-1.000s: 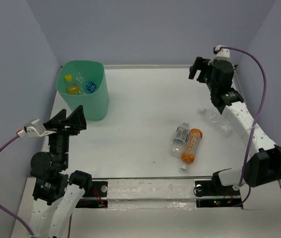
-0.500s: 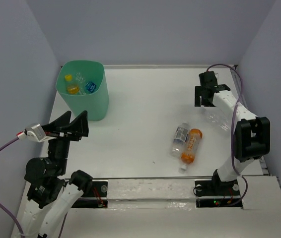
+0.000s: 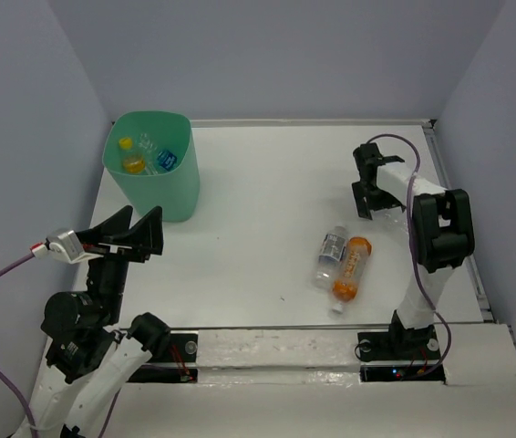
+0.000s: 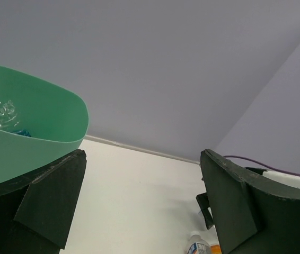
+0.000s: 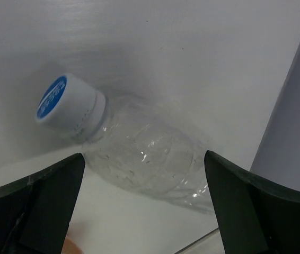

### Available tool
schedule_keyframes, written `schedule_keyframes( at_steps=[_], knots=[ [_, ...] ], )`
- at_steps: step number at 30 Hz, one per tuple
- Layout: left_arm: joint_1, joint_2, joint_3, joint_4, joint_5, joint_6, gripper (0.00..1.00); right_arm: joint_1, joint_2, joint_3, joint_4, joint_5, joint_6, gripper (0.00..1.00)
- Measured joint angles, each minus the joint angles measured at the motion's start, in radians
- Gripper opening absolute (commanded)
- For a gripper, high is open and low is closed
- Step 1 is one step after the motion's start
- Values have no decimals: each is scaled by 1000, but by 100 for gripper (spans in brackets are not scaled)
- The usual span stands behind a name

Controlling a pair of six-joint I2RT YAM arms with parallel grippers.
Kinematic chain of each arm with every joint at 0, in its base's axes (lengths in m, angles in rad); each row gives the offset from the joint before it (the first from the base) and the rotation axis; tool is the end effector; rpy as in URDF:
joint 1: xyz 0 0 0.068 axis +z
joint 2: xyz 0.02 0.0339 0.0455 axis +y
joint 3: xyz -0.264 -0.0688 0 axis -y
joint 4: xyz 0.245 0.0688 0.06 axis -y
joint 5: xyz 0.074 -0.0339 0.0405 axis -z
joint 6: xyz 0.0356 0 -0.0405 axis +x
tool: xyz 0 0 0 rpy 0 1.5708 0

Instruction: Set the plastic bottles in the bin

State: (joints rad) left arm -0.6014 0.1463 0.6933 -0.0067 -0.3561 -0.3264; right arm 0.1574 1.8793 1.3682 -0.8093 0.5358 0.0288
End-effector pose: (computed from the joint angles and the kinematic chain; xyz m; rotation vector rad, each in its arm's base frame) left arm 0.0309 -0.0061 0.3859 -0.1845 1.0738 -0.6533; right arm 0.3674 0.0399 0.1962 -0.0821 2.7580 -0.7214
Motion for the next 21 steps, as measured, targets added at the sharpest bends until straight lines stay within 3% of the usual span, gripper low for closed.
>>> schedule_keyframes(
  at_steps=[6, 8, 9, 12, 13, 21],
  knots=[
    [-3, 0, 0, -2, -13, 6, 99, -1, 109, 38, 29, 19, -62, 97],
    [-4, 0, 0, -2, -13, 7, 99, -6, 117, 48, 46, 37, -79, 89],
    [-5, 1, 0, -2, -14, 8, 99, -9, 123, 51, 58, 45, -85, 76],
    [-6, 2, 0, -2, -15, 10, 99, -20, 136, 55, 101, 63, -99, 66],
    [-6, 3, 0, -2, -16, 11, 99, -24, 140, 55, 115, 64, -100, 56],
    [-6, 34, 0, -3, -23, 14, 99, -39, 148, 48, 191, 72, -84, 38]
  ],
)
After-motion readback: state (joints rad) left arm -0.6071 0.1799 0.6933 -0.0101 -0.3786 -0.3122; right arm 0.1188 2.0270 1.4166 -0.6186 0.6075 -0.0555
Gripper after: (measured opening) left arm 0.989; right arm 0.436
